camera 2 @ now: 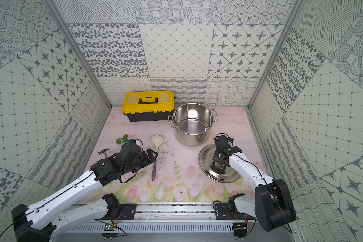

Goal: Stir the soup with a spoon
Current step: Place the lid at the center of the board.

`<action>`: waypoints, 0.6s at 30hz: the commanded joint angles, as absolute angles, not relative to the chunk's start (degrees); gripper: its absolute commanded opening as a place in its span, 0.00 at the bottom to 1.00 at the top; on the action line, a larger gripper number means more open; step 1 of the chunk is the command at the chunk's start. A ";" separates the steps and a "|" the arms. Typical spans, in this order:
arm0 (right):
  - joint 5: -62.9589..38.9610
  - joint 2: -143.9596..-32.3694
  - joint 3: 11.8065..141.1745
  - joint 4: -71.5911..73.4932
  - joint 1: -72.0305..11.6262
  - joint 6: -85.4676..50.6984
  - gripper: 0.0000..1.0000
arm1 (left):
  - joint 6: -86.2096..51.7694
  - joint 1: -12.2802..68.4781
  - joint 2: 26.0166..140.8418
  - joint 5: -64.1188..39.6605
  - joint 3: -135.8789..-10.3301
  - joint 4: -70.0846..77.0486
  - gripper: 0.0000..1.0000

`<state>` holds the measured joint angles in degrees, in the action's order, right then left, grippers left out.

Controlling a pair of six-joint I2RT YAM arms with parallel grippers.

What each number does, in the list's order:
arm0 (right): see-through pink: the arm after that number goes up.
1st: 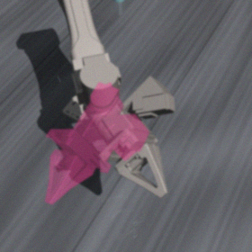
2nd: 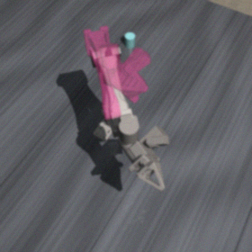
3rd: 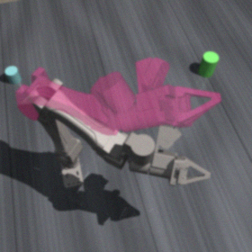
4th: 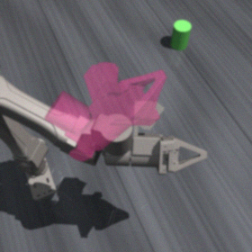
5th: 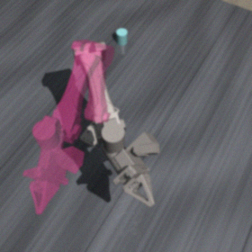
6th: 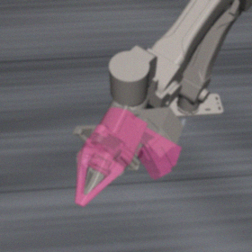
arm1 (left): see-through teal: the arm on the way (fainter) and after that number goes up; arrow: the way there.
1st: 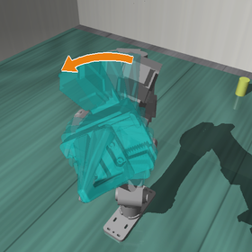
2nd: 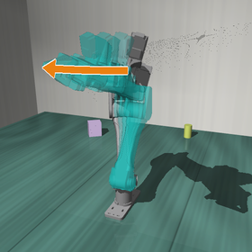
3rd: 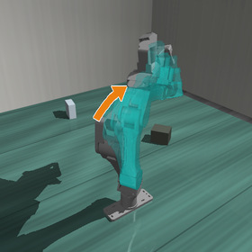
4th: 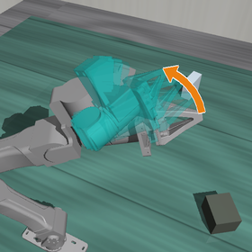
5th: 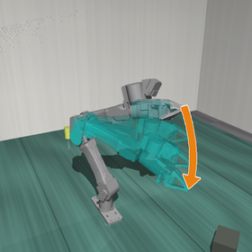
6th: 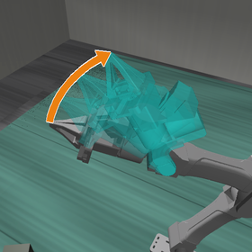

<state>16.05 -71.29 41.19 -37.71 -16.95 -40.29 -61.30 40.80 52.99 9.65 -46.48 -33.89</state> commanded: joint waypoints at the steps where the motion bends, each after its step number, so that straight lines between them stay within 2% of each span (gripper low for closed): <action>1: 18.78 -70.96 39.45 -31.77 -16.79 -39.35 0.15 | -61.59 40.91 52.91 11.29 -47.82 -31.83 1.00; 10: 16.85 -73.18 37.52 -29.03 -16.87 -42.00 0.21 | -61.22 40.90 53.21 14.18 -49.29 -31.90 1.00; 18: 15.11 -74.37 34.37 -28.76 -16.96 -47.10 0.45 | -61.26 40.84 56.82 15.12 -52.07 -33.59 1.00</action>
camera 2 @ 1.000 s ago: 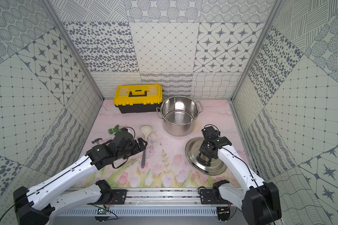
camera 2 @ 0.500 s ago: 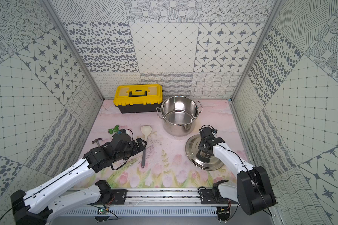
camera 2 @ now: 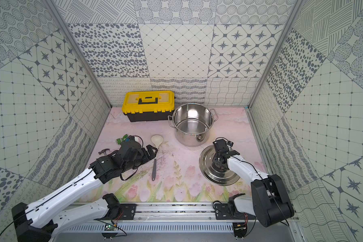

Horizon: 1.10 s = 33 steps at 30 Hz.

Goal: Stir the soup with a spoon
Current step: Place the lid at the center of the board.

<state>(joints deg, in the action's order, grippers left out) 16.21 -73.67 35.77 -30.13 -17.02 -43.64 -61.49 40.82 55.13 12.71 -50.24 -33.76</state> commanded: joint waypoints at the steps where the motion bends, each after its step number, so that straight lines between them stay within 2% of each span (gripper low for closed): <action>1: 14.87 -74.51 34.36 -28.66 -16.96 -47.07 0.47 | -61.33 40.83 57.21 15.12 -52.30 -33.54 1.00; 4: 14.52 -74.84 34.76 -28.71 -17.05 -46.72 0.57 | -61.59 40.87 58.22 15.67 -52.56 -33.70 1.00; 10: 15.20 -70.22 35.05 -30.44 -17.30 -45.72 0.89 | -60.95 40.86 60.42 16.70 -52.35 -34.90 0.98; 13: 15.30 -66.28 35.31 -32.67 -17.39 -45.41 0.96 | -58.59 40.86 62.78 16.70 -52.47 -35.80 0.94; 21: 14.43 -54.21 37.89 -40.73 -18.17 -44.41 0.96 | -50.73 40.89 72.92 15.08 -54.59 -38.85 0.76; 24: 13.39 -50.25 39.36 -42.88 -19.02 -43.84 0.91 | -48.10 40.82 77.39 14.79 -56.09 -39.48 0.68; 33: 14.65 -46.13 46.30 -46.70 -27.21 -42.25 0.71 | -39.12 38.60 90.93 16.63 -62.26 -41.50 0.54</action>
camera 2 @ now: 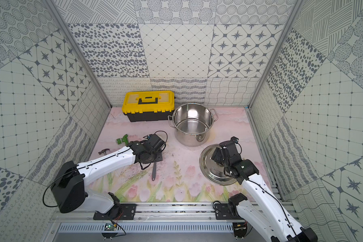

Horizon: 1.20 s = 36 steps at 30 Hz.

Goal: Stir the soup with a spoon
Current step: Place the lid at the center of the board, then pick up the spoon from the center of the board.

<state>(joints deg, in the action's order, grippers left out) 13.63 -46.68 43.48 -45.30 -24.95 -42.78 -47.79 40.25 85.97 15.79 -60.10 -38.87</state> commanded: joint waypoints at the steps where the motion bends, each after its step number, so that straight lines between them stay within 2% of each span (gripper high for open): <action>1: 14.78 -46.23 46.92 -46.91 -27.94 -42.40 0.69 | -38.31 37.83 91.91 15.84 -62.23 -40.68 0.53; 3: 14.64 -46.57 48.26 -47.32 -29.03 -43.01 0.65 | -36.97 35.83 93.92 13.44 -62.12 -39.26 0.50; 7: 14.52 -46.60 49.77 -47.38 -30.20 -44.13 0.62 | -34.56 32.33 96.18 10.20 -61.23 -37.03 0.45; 26: 15.30 -49.33 52.87 -47.54 -31.99 -44.65 0.61 | -31.00 31.36 104.18 6.87 -62.33 -33.39 0.29; 29: 15.49 -49.31 53.25 -47.68 -32.24 -44.67 0.61 | -31.59 31.33 104.28 6.38 -61.44 -32.75 0.22; 33: 15.97 -49.78 54.72 -47.90 -33.03 -43.90 0.61 | -32.35 31.06 103.44 5.34 -61.00 -32.95 0.00; 36: 16.51 -50.62 56.66 -47.99 -34.28 -42.82 0.61 | -33.69 31.13 101.27 5.11 -60.55 -33.44 0.00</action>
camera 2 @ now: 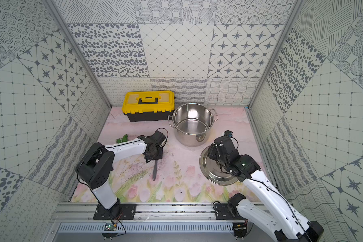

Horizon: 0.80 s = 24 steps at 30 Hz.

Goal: Stir the soup with a spoon
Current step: Pick up the spoon from the center of the board.

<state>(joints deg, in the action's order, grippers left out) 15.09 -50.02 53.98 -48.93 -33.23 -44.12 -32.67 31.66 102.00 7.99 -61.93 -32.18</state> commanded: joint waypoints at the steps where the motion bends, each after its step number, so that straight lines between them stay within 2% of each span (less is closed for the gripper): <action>1: 16.66 -51.01 57.47 -47.91 -34.71 -42.33 0.61 | -34.28 31.18 100.12 5.15 -60.11 -33.74 0.00; 11: 16.09 -57.38 65.43 -45.35 -42.84 -37.12 0.61 | -39.71 31.16 79.48 6.86 -58.14 -41.77 0.00; 17: 5.81 -62.04 66.50 -37.13 -47.50 -34.17 0.68 | -44.90 29.02 67.52 1.54 -62.40 -46.02 0.00; 24: -6.26 -64.66 64.06 -23.86 -50.23 -37.57 0.79 | -59.97 25.81 62.22 -6.67 -70.16 -42.91 0.00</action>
